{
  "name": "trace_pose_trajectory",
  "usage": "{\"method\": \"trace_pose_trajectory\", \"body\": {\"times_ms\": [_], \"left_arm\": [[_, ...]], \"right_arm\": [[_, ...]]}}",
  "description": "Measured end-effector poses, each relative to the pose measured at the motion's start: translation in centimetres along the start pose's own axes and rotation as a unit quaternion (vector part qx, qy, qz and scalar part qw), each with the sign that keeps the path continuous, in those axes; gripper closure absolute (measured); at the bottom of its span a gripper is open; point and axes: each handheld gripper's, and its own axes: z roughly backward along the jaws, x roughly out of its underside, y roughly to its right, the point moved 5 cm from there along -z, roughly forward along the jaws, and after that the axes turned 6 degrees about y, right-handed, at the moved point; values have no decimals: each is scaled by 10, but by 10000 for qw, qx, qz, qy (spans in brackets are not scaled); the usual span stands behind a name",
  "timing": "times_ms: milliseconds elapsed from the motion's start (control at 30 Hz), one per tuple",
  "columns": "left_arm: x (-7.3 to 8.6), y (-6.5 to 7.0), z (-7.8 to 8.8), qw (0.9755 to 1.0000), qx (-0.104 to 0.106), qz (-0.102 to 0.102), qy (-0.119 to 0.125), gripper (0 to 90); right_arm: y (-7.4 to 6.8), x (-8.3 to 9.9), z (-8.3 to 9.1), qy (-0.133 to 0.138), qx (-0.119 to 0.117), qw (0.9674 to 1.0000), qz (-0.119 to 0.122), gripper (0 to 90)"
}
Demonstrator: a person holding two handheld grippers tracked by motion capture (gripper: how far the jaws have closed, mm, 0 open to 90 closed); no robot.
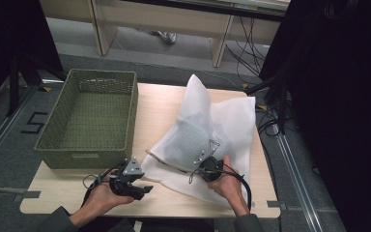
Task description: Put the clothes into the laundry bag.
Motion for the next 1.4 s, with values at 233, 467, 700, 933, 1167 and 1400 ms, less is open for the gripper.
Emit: {"method": "trace_pose_trajectory", "body": {"times_ms": [233,467,700,933,1167,1400], "left_arm": [[4,-4,11,9998,-17,181,100,390],[10,-3,23,9997,-20,156,162,377],[14,-7,32,9994,-58,234,246,352],[18,-18,46,9987,-153,349,342,330],[20,-24,56,9981,-212,406,409,313],[21,-25,62,9976,-229,456,474,305]], "right_arm": [[12,14,9,-19,204,9997,-95,856],[16,26,29,344,162,9992,-131,830],[8,29,42,596,211,9978,-208,772],[5,27,60,1135,127,9927,-381,661],[-2,28,80,1548,108,9849,-761,578],[-4,31,88,1706,233,9814,-846,524]]}}
